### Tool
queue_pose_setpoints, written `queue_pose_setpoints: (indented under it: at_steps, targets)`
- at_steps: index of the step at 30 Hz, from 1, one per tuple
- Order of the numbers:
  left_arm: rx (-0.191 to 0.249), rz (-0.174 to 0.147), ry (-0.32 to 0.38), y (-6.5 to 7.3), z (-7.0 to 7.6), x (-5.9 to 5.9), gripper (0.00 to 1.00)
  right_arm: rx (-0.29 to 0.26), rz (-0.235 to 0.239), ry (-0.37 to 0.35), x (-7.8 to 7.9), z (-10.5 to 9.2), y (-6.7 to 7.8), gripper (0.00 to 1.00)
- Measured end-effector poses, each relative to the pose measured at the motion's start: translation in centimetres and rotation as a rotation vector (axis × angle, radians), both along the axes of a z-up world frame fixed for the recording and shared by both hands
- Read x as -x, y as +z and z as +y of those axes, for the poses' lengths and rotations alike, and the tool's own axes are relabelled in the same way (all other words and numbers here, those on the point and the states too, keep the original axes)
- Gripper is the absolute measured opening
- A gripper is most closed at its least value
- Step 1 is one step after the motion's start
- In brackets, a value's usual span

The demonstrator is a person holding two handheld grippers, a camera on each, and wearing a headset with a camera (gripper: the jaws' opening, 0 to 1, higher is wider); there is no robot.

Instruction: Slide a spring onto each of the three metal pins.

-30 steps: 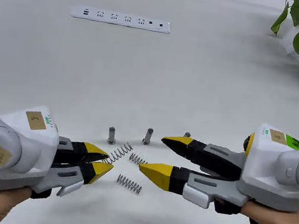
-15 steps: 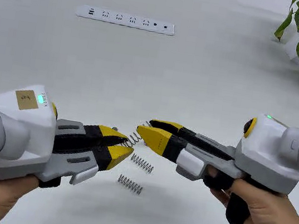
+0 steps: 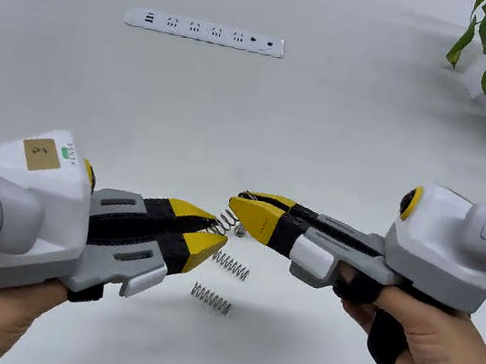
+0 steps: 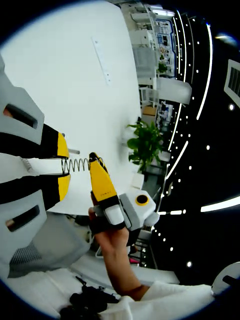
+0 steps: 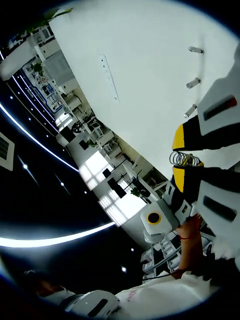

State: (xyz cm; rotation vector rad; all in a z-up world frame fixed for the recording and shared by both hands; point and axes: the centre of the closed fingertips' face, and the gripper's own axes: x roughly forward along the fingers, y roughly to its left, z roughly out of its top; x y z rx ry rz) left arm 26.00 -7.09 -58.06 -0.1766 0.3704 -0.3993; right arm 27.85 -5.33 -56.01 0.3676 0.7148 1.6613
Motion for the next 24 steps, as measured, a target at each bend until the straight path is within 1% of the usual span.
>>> queue_pose_setpoints:
  at_steps: [4, 6, 9, 12, 14, 16, 17, 22, 24]
  targets:
    - [0.01, -0.002, 0.001, 0.0, 0.0, -0.1, 0.11, 0.0, -0.029, 0.019, 0.2, 0.1, 0.3, 0.12]
    - [0.012, 0.001, 0.001, -0.1, 0.0, -0.1, 0.11, 0.006, -0.077, 0.037, 0.4, 0.1, 0.3, 0.11]
    - [0.014, 0.003, -0.002, -0.2, -0.1, 0.0, 0.11, 0.013, -0.118, 0.055, 0.7, 0.1, 0.4, 0.11]
    - [0.016, 0.005, -0.005, -0.3, -0.1, 0.0, 0.11, 0.02, -0.179, 0.079, 0.9, 0.1, 0.5, 0.11]
    - [0.017, 0.006, -0.007, -0.3, -0.1, 0.0, 0.11, 0.023, -0.198, 0.09, 1.0, 0.1, 0.5, 0.11]
    - [0.016, 0.006, -0.01, -0.3, -0.2, 0.0, 0.11, 0.029, -0.227, 0.103, 1.1, 0.0, 0.5, 0.11]
    - [0.015, 0.007, -0.013, -0.3, -0.3, 0.0, 0.11, 0.034, -0.251, 0.114, 1.1, 0.0, 0.5, 0.11]
    - [0.003, 0.008, -0.027, -0.5, -0.5, 0.1, 0.11, 0.05, -0.328, 0.154, 1.5, -0.1, 0.5, 0.11]
    - [0.0, 0.008, -0.032, -0.5, -0.5, 0.1, 0.11, 0.052, -0.339, 0.16, 1.6, -0.1, 0.5, 0.11]
